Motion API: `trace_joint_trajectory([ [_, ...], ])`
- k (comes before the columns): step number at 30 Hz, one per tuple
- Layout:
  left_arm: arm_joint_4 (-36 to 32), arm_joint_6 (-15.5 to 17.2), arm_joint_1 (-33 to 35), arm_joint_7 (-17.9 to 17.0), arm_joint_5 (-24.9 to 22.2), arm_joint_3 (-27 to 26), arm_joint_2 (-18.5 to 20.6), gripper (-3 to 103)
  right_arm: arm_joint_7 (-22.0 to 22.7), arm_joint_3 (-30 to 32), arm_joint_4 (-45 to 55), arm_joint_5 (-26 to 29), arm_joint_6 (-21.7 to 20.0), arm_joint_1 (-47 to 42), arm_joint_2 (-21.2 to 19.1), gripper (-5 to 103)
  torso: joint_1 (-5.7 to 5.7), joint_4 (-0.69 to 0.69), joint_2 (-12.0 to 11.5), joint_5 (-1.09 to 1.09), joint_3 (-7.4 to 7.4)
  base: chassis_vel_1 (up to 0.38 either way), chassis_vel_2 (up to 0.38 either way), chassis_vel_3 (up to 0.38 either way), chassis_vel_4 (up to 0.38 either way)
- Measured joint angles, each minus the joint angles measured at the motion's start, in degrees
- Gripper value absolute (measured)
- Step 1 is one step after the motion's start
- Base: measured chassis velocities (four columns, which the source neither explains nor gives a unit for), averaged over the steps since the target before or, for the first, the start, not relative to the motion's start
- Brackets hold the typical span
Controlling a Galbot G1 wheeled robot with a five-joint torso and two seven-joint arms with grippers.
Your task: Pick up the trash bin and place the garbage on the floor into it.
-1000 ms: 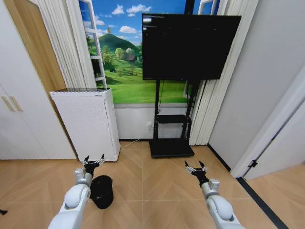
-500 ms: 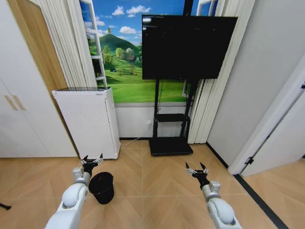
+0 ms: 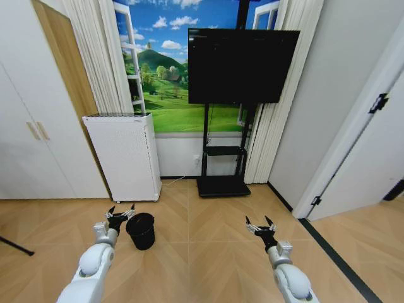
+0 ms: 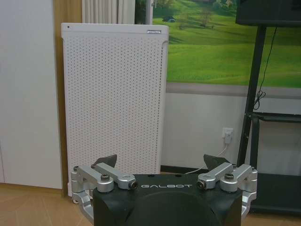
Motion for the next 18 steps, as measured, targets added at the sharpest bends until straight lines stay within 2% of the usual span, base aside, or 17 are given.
trace_joint_trajectory([
  [1, 0.0, 0.0, 0.0, 0.0, 0.0, 0.0, 0.0, 100, 0.0, 0.1, 0.0, 0.0, 0.1, 0.0, -0.1, 100, -0.02, 0.02, 0.0, -0.05, -0.02, 0.348, -0.366, -0.37, 0.351],
  [4, -0.2, 0.0, 0.1, 0.0, 0.0, 0.0, -0.2, 100, 0.0, 0.3, 0.0, 0.0, 0.3, -0.1, -0.2, 100, -0.02, 0.0, 0.0, 0.03, -0.01, 0.365, -0.357, -0.36, 0.383],
  [6, -0.5, 0.1, 0.2, -0.1, 0.2, 0.1, -0.4, 100, -0.1, 0.4, -0.1, 0.2, 0.5, -0.1, -0.3, 100, -0.05, 0.02, 0.0, -0.08, -0.04, 0.354, -0.393, -0.37, 0.371],
  [9, -0.8, 0.2, 0.2, -0.1, 0.3, 0.3, -0.5, 100, -0.1, 0.4, -0.5, 0.3, 0.8, -0.1, -0.3, 100, -0.03, -0.01, -0.1, 0.06, -0.03, 0.382, -0.368, -0.361, 0.37],
  [11, -0.9, 0.3, 0.2, -0.2, 0.3, 0.3, -0.6, 100, -0.2, 0.4, -0.6, 0.3, 0.9, -0.1, -0.3, 100, -0.04, 0.0, -0.1, 0.0, -0.04, 0.319, -0.388, -0.369, 0.35],
  [12, -0.9, 0.3, 0.2, -0.2, 0.4, 0.4, -0.6, 100, -0.2, 0.5, -0.8, 0.3, 1.3, -0.1, -0.4, 100, -0.05, 0.01, -0.1, -0.1, -0.05, 0.319, -0.34, -0.328, 0.35],
  [13, -1.0, 0.3, 0.2, -0.3, 0.4, 0.4, -0.7, 100, -0.3, 0.5, -1.2, 0.3, 1.8, -0.1, -0.4, 100, -0.04, 0.03, -0.1, 0.02, -0.04, 0.36, -0.329, -0.351, 0.356],
  [15, -1.1, 0.3, 0.1, -0.4, 0.5, 0.4, -0.7, 100, -0.4, 0.5, -1.4, 0.3, 2.1, -0.1, -0.5, 100, -0.04, 0.0, -0.1, 0.06, -0.04, 0.341, -0.329, -0.351, 0.33],
  [17, -1.3, 0.4, 0.2, -0.6, 0.5, 0.5, -1.0, 100, -0.5, 0.5, -1.8, 0.4, 2.7, -0.1, -0.6, 100, -0.08, 0.02, -0.1, -0.08, -0.08, 0.279, -0.351, -0.281, 0.31],
  [18, -1.3, 0.4, 0.2, -0.8, 0.6, 0.5, -1.1, 100, -0.5, 0.5, -1.9, 0.6, 2.8, -0.1, -0.6, 100, -0.08, 0.03, -0.1, -0.05, -0.07, 0.236, -0.239, -0.236, 0.233],
])
